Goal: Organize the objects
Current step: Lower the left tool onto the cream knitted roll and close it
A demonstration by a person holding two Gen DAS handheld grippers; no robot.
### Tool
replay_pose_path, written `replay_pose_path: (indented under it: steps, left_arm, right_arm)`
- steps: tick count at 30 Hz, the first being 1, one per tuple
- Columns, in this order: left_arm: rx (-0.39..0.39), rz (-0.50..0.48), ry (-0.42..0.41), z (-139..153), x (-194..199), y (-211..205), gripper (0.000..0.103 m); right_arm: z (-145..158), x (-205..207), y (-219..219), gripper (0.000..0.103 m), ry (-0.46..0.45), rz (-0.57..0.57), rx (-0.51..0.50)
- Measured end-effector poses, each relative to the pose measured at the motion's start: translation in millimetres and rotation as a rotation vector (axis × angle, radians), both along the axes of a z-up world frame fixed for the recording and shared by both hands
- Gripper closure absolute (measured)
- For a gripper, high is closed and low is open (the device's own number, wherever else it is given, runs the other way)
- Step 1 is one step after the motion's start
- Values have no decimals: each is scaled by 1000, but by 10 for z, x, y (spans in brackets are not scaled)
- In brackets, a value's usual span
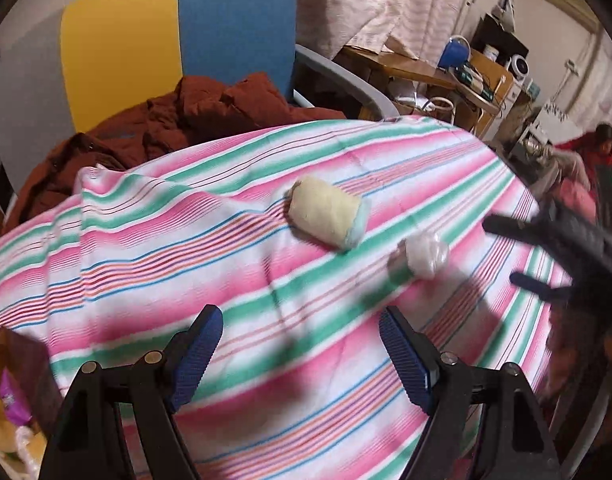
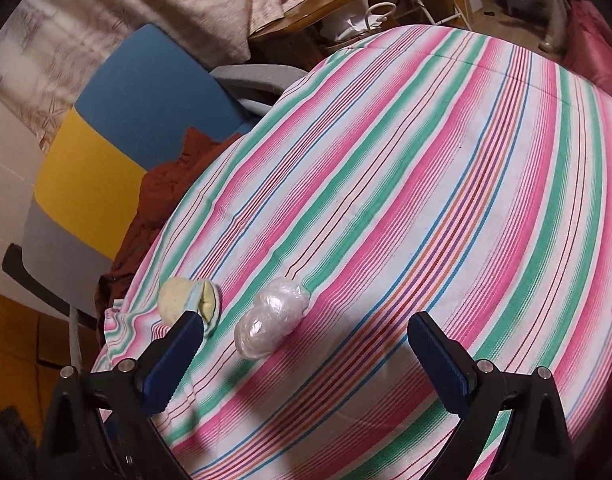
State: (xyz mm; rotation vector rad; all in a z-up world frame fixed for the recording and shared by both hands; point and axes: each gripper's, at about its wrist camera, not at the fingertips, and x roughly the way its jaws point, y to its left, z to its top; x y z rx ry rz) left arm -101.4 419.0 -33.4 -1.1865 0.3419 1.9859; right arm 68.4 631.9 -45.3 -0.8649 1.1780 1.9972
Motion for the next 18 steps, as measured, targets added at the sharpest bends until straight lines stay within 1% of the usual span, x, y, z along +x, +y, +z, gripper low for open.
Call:
replay_pose_path:
  steps: [4,6,9,11,12,13,16,18]
  left_arm:
    - [43,28,-105,-73,-198,175,25]
    - [49,36,-115,-94,-243,248,27]
    - [63,42,-134,-125,-305,383,27]
    - [71,66,-176,-163,-385,469,29]
    - [80,81,-193,-178,-433,518,33]
    - [93,97,-213,-192,-480,557,33]
    - [133,147,-283,-251,-610,671,33]
    - [128,172,-298,-301,-674,747,33]
  right_arm:
    - [-8,10,20,0,11,-6,-16]
    - [-10,18,16,0,17,-5,-20]
    - [-19,19,14,0,22,-3,-29]
    - [-22,15,6,0,21,0,-29]
    - [-24,12,4,0,19,1,-29]
    - [-26,10,4,0,18,2,-29]
    - [-22,11,-4,0,21,4,-27]
    - [-25,16,1,0,22,6,-27]
